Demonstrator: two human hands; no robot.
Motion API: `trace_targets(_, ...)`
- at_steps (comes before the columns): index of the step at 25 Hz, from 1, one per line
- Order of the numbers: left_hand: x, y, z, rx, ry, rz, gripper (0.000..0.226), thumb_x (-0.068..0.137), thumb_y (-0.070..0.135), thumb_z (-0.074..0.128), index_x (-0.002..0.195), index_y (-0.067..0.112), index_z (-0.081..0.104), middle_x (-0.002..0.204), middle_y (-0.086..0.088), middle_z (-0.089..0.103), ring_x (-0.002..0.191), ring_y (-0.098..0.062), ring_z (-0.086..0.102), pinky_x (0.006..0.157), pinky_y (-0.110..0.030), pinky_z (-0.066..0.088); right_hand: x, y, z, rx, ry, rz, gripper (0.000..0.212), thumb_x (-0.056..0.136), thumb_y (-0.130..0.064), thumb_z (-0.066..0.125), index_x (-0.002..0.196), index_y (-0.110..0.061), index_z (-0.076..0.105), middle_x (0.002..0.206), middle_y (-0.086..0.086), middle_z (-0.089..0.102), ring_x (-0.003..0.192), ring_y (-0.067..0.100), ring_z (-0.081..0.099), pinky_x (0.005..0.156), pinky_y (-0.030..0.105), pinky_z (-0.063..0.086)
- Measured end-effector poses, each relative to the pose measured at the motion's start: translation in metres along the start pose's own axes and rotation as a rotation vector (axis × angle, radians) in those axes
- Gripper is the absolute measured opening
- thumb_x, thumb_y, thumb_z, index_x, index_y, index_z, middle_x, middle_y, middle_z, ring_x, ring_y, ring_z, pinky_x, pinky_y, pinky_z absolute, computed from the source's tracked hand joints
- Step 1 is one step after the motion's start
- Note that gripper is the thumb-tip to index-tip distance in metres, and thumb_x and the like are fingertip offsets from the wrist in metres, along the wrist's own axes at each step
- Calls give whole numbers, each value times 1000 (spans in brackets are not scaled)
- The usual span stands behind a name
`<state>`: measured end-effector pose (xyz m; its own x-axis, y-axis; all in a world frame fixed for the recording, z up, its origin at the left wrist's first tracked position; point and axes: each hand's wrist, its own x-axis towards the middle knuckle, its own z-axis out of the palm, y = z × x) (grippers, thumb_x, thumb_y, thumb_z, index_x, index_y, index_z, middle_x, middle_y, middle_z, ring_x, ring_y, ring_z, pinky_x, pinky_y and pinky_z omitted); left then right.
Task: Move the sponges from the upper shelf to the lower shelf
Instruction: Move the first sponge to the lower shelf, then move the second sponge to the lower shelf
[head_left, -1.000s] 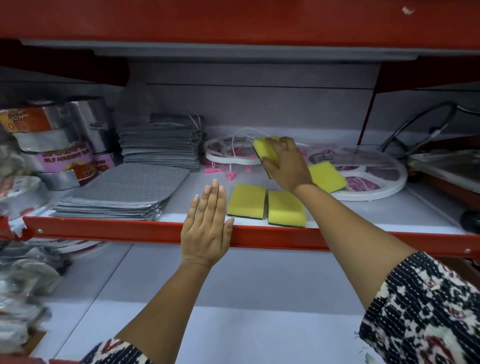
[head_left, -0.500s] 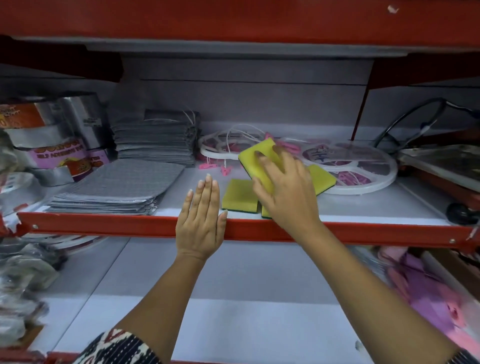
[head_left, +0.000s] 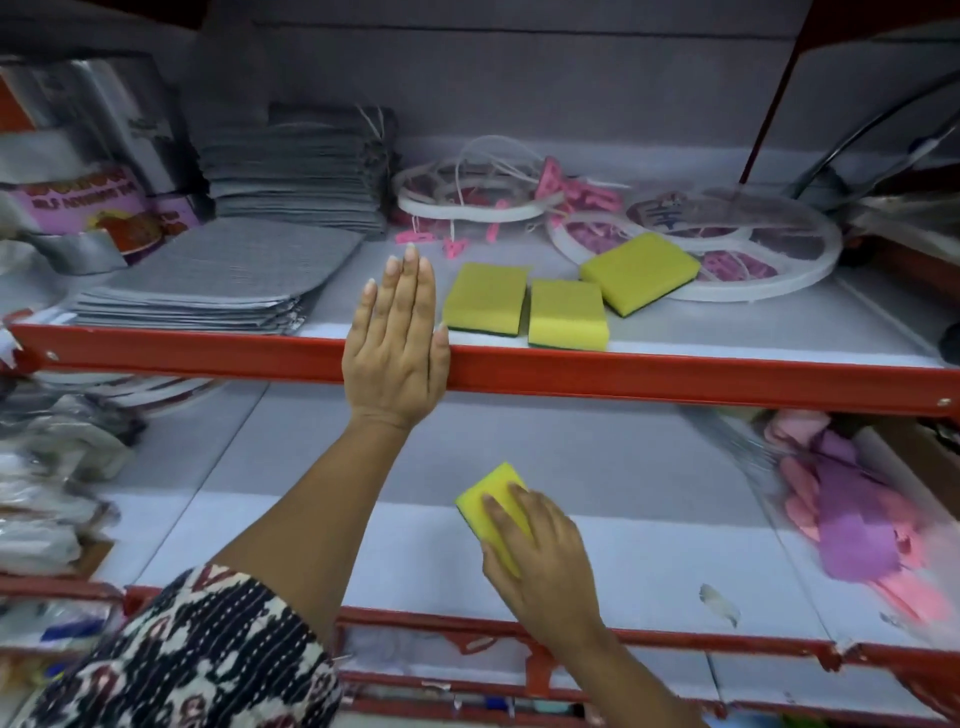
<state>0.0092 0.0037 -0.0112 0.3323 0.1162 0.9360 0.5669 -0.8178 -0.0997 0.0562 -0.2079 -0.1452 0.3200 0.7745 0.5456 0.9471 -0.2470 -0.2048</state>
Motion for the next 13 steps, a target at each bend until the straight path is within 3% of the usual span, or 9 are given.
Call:
trace_targets(4, 0, 0, 0, 9, -17, 1, 53, 98, 27, 19, 143, 0, 29, 148, -12, 30, 139, -25, 28, 117, -37, 20, -3, 5, 55, -44, -353, 124, 42, 81, -44, 47, 120, -32, 56, 120, 2, 66, 98, 23, 66, 74, 32, 57)
trace_targets(8, 1, 0, 1, 22, -48, -5, 54, 98, 28, 14, 142, 1, 31, 147, -15, 39, 139, -25, 28, 117, -37, 20, -5, 7, 84, -135, -537, 149, 36, 68, -47, 59, 102, -35, 66, 106, -3, 71, 84, 19, 68, 62, 29, 57)
trace_targets(10, 0, 1, 1, 28, -54, -6, 54, 98, 28, 14, 143, 1, 31, 146, -15, 40, 139, -25, 29, 117, -37, 21, -14, 9, 89, -131, -550, 150, 37, 77, -51, 46, 105, -36, 66, 110, -3, 71, 90, 21, 70, 66, 30, 59)
trace_targets(13, 1, 1, 0, 28, -53, -10, 54, 98, 28, 14, 142, 1, 31, 146, -14, 41, 138, -25, 29, 116, -38, 22, -20, 11, 81, -82, -492, 180, 50, 95, -51, 21, 123, -31, 57, 127, -1, 64, 114, 22, 63, 95, 34, 50)
